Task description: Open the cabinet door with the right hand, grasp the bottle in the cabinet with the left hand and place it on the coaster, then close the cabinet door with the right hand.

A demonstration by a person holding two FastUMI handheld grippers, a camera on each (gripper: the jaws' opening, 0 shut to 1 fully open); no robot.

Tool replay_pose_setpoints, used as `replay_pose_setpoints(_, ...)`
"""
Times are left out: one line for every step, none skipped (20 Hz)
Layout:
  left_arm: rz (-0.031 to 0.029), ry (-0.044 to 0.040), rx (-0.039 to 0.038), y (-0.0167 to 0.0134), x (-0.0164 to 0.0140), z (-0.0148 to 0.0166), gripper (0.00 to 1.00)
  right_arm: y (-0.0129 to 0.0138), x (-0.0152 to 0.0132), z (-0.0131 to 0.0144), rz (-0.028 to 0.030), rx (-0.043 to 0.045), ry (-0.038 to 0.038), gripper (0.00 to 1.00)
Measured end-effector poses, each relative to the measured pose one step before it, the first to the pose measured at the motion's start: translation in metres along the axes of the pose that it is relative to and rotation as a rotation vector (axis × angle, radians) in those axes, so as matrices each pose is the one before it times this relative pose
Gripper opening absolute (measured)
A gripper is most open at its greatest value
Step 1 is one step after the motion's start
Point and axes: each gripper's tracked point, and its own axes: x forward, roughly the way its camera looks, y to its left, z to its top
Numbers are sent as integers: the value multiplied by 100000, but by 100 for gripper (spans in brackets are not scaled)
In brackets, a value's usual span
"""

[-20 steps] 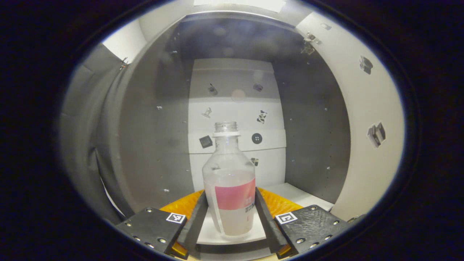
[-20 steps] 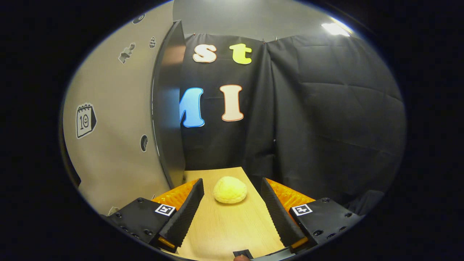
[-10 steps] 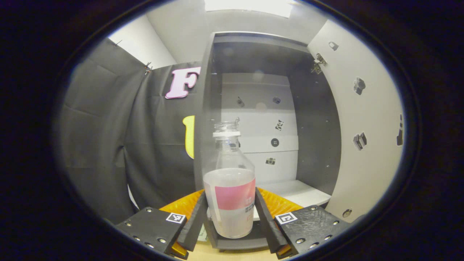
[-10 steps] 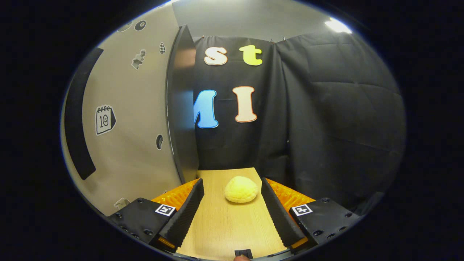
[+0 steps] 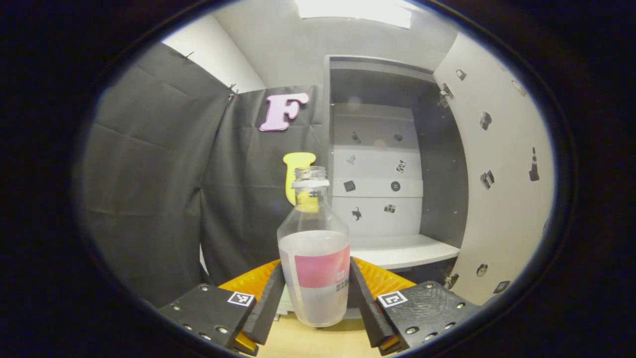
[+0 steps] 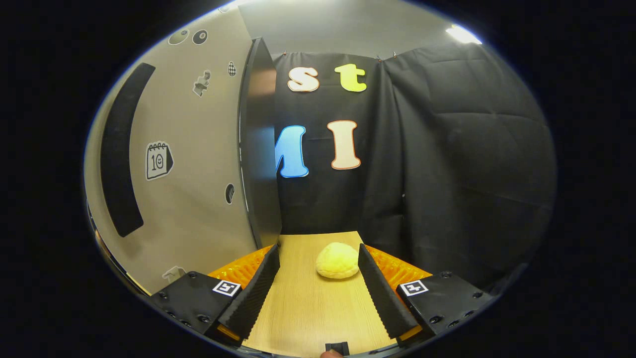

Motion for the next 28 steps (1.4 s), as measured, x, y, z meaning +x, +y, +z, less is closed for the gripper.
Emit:
replay_pose_setpoints(894,466,-1027,533,-679,-781,72,46,15,-129,81,48,120,97)
replay_pose_setpoints(513,666,-907,445,-652,-778,75,-48,-39,-87,-21,95,182,97)
replay_pose_setpoints(472,332,-934,434,-659,-877,75,10,-86,-140,123,119,149,97)
replay_pose_setpoints(477,367,-782,322,-602,-809,75,68,-123,-106,313,160,123,97)
replay_pose_setpoints(494,425,-630,297,-489,-946,75,124,-66,-223,704,71,127,97)
replay_pose_setpoints(631,540,-421,320,-549,-843,75,94,-104,-189,597,-97,96,97)
replay_pose_setpoints(473,420,-285,282,-495,-896,75,-37,-88,-292,152,-334,77,97)
replay_pose_setpoints(128,697,-153,218,-454,-854,75,-158,-122,-282,-254,-369,371,97)
replay_pose_setpoints(145,799,-73,104,-402,-909,75,-98,-123,-359,-285,-129,525,97)
replay_pose_setpoints(364,606,-64,246,-396,-829,75,-85,-71,-298,-109,156,535,97)
replay_pose_setpoints(296,789,-29,198,-248,-851,75,-47,-71,-247,-146,238,409,100)
replay_pose_setpoints(56,635,-235,113,-314,-831,75,-97,24,-187,68,-57,618,100)
replay_pose_setpoints(103,474,-281,114,-354,-904,72,-89,59,-285,-101,-336,531,97)
replay_pose_setpoints(-46,328,-404,106,-289,-798,72,-113,82,-234,-234,-538,710,100)
replay_pose_setpoints(-32,433,-587,4,-319,-908,72,-35,118,-351,-320,-501,835,97)
replay_pose_setpoints(96,424,-271,72,-252,-931,72,24,31,-238,-116,-273,547,97)
replay_pose_setpoints(560,426,154,261,-211,-1043,72,209,74,-266,206,-102,449,97)
replay_pose_setpoints(675,1039,342,314,-144,-1089,72,278,23,-230,444,-453,607,97)
replay_pose_setpoints(815,1243,22,343,-121,-1179,72,194,79,-281,293,-1002,635,96)
replay_pose_setpoints(717,1195,-270,333,-45,-1143,75,80,4,-229,214,-1356,707,96)
replay_pose_setpoints(865,2302,-287,308,106,-1453,75,28,10,-115,220,-1159,244,96)
replay_pose_setpoints(967,2242,215,441,138,-1151,72,-84,-37,-27,9,-622,-89,96)
replay_pose_setpoints(977,1779,593,286,133,-1088,72,-34,14,-79,-116,-202,51,96)
replay_pose_setpoints(973,1472,372,71,298,-982,72,-110,-40,-89,-171,125,396,96)
replay_pose_setpoints(866,1367,116,353,382,-923,72,-60,102,-132,-157,135,401,96)
replay_pose_setpoints(760,1624,-79,254,208,-1209,75,-124,-49,-18,-266,-122,249,96)
replay_pose_setpoints(912,1307,-57,347,-228,-987,72,-155,33,-130,-444,-346,240,96)
replay_pose_setpoints(834,1628,16,131,-7,-912,75,-180,21,-70,-361,-313,218,96)
